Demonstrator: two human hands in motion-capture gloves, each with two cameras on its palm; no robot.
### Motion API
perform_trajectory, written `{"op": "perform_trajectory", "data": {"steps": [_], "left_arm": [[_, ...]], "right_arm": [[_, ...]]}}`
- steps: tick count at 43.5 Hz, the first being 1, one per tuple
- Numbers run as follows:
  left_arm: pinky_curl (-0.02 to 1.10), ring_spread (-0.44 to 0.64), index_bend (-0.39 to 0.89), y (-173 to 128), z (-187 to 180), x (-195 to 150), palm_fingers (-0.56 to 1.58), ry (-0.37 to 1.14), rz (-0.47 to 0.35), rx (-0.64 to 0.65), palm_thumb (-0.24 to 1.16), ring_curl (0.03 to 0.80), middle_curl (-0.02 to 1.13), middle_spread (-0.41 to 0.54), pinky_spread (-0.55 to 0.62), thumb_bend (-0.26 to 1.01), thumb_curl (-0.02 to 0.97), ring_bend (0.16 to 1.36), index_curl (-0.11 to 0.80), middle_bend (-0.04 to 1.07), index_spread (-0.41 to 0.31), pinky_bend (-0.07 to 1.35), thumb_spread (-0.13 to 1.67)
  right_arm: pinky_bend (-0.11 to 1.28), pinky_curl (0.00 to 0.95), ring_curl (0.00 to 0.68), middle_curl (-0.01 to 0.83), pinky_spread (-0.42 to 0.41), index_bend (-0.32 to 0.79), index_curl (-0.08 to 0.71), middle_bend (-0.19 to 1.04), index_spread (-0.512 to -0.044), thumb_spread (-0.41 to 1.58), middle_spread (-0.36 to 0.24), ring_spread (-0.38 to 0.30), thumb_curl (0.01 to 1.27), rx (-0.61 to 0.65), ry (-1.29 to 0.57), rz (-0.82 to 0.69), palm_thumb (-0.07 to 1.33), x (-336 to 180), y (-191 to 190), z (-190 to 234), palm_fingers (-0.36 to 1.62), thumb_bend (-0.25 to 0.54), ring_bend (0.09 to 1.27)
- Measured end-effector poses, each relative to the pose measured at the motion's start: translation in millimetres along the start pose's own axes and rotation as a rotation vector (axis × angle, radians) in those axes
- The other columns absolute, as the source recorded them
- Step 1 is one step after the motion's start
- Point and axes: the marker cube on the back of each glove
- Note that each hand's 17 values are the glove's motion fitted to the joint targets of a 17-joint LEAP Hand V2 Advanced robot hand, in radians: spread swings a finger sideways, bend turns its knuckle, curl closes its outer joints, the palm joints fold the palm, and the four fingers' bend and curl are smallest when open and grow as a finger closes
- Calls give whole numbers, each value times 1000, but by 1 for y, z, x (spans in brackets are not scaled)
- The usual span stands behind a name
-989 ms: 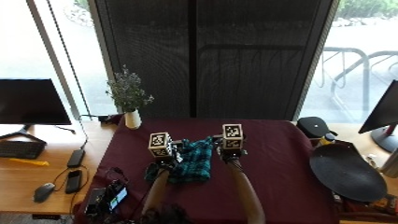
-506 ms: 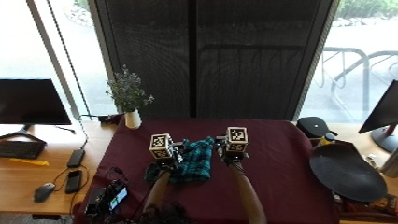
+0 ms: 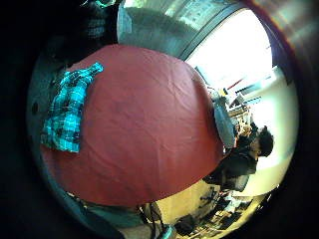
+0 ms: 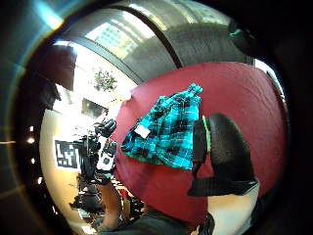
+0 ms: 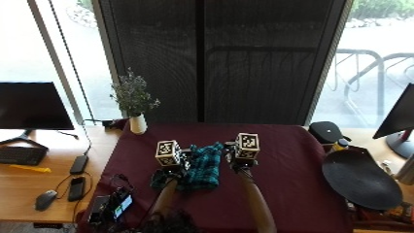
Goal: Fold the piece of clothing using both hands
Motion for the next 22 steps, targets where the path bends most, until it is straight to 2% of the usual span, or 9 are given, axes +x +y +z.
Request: {"op": "perform_trajectory", "data": {"steps": [9,22], "left_arm": [[375,103,155,6,-8,3,571,-12,-11,5,478,344,414,-52,282,35,265,411,383,187,-138,196,1507],[377,103,154,-1,3,-3,571,-9,-16,6,481,342,414,-52,282,28,265,410,383,187,-138,194,1507]], "right_arm": [[485,340,344,306,254,175,371,151,-310,1329,-19,98,401,22,-22,-4,707,-3,1,0,434,-9,264],[479,345,347,298,254,177,379,153,-299,1327,-14,96,401,19,3,-5,714,-1,-1,5,436,-10,261]]}}
